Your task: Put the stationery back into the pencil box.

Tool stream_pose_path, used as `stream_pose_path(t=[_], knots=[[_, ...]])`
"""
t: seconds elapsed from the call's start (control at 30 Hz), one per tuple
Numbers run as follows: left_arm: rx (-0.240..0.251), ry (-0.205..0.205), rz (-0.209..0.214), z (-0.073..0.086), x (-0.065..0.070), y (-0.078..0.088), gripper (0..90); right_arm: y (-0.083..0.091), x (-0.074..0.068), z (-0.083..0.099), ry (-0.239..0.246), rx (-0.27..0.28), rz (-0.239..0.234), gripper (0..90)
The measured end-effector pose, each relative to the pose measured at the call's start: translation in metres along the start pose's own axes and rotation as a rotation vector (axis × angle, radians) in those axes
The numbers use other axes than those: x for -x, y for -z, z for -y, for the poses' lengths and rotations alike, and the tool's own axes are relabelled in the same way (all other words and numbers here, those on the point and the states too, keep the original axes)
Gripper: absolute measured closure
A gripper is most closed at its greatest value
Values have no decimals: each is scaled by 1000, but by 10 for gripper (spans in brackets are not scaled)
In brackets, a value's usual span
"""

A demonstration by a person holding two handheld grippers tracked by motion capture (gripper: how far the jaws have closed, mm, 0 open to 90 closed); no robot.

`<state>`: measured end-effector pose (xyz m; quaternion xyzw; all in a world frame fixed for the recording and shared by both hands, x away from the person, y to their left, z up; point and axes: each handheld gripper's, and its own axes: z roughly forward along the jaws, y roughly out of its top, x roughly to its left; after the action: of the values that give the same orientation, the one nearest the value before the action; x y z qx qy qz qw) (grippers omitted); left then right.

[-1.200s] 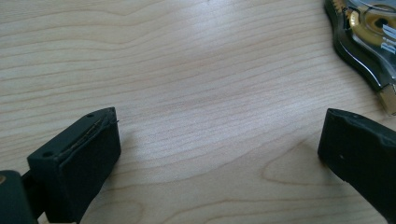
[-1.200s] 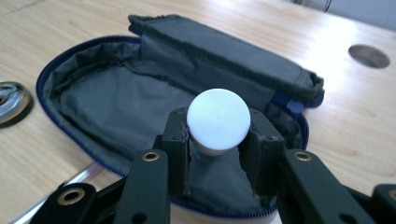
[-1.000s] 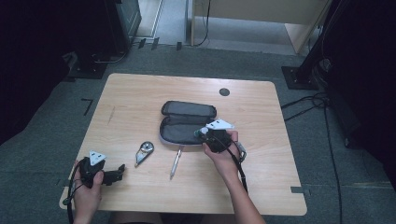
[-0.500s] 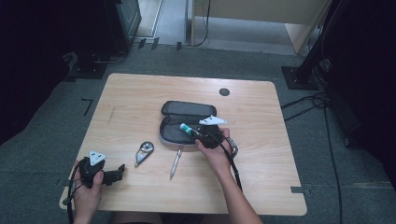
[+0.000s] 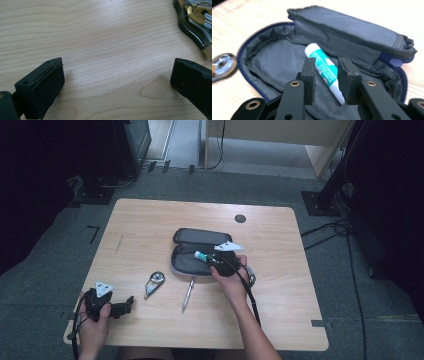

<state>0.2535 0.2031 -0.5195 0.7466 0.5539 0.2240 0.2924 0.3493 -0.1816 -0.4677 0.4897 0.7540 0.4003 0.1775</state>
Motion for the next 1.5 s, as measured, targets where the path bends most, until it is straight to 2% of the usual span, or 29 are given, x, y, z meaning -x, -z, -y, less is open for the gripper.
stream_pose_path(t=[0.27, 0.43, 0.63, 0.83, 0.9, 1.1, 1.23, 1.3, 1.37, 1.5], knots=[[-2, -5, 3, 0, 0, 0, 0, 25, -20, 4, 24, 67, -11, 674], [-1, -5, 3, 0, 0, 0, 0, 38, -40, 19, 16, 79, -20, 678], [-1, -4, 3, 0, 0, 0, 0, 42, -63, 41, 29, 63, -40, 677], [-1, -5, 3, 0, 0, 0, 0, 39, -81, 59, -11, 48, -48, 651], [0, -3, 2, 0, 0, 0, 0, 36, -88, 64, 3, 37, -34, 633], [-1, -5, 3, 0, 0, 0, 0, 24, -99, 75, -64, -6, -13, 559], [-1, -5, 3, 0, 0, 0, 0, 18, -107, 79, -65, -20, 16, 513], [0, -3, 2, 0, 0, 0, 0, 17, -111, 79, -68, -17, 57, 463], [-1, -5, 3, 0, 0, 0, 0, 15, -115, 80, -71, -22, 61, 451], [0, -3, 2, 0, 0, 0, 0, 11, -121, 82, -49, -41, 102, 463]])
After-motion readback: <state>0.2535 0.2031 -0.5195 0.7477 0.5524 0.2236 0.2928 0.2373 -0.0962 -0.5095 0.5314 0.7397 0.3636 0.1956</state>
